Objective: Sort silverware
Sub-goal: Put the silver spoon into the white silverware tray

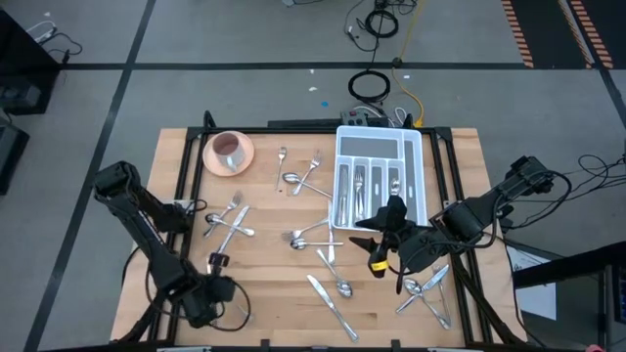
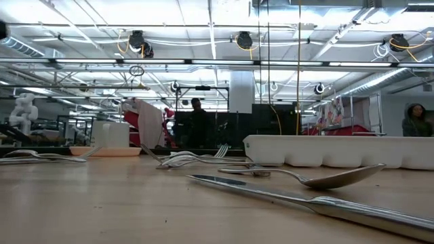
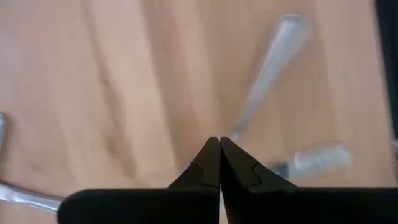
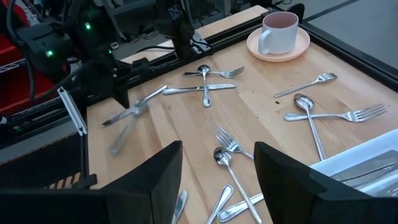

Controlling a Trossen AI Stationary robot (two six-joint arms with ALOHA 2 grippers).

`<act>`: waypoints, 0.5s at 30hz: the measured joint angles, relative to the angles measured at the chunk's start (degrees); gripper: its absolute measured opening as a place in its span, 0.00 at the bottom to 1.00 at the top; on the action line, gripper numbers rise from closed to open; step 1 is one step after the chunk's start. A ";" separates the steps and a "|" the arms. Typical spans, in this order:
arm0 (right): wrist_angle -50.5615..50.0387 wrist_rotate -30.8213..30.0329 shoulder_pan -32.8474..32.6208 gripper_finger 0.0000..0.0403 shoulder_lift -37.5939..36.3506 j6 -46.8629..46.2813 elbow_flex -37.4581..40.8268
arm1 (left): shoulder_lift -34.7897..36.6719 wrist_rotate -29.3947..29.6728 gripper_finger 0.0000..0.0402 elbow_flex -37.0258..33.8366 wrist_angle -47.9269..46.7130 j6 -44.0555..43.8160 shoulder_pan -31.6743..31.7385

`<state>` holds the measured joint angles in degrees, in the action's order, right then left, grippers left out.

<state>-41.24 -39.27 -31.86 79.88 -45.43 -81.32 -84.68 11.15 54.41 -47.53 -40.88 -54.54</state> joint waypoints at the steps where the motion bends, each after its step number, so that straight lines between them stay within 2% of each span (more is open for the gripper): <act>1: -0.01 -0.06 0.00 0.48 0.36 -0.04 0.00 | 0.04 1.34 0.00 0.00 -0.01 0.94 0.84; 6: 0.12 0.31 0.44 0.48 3.89 -2.13 -0.02 | 0.04 8.41 0.00 0.00 -0.06 4.00 5.57; 10: 5.07 5.88 1.92 0.48 9.45 -1.50 -0.02 | 0.46 11.92 0.00 1.23 -1.16 -2.57 7.40; 12: 10.71 10.65 3.45 0.48 12.93 1.07 -0.02 | 1.87 12.49 0.00 2.79 -3.74 -10.37 7.08; 15: 19.01 19.17 5.72 0.48 18.27 5.20 -0.02 | 5.04 9.37 0.00 3.63 -11.08 -34.60 6.77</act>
<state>-22.23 -20.11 -26.13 98.15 -40.23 -81.34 -79.64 20.52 58.04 -58.62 -75.48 -47.77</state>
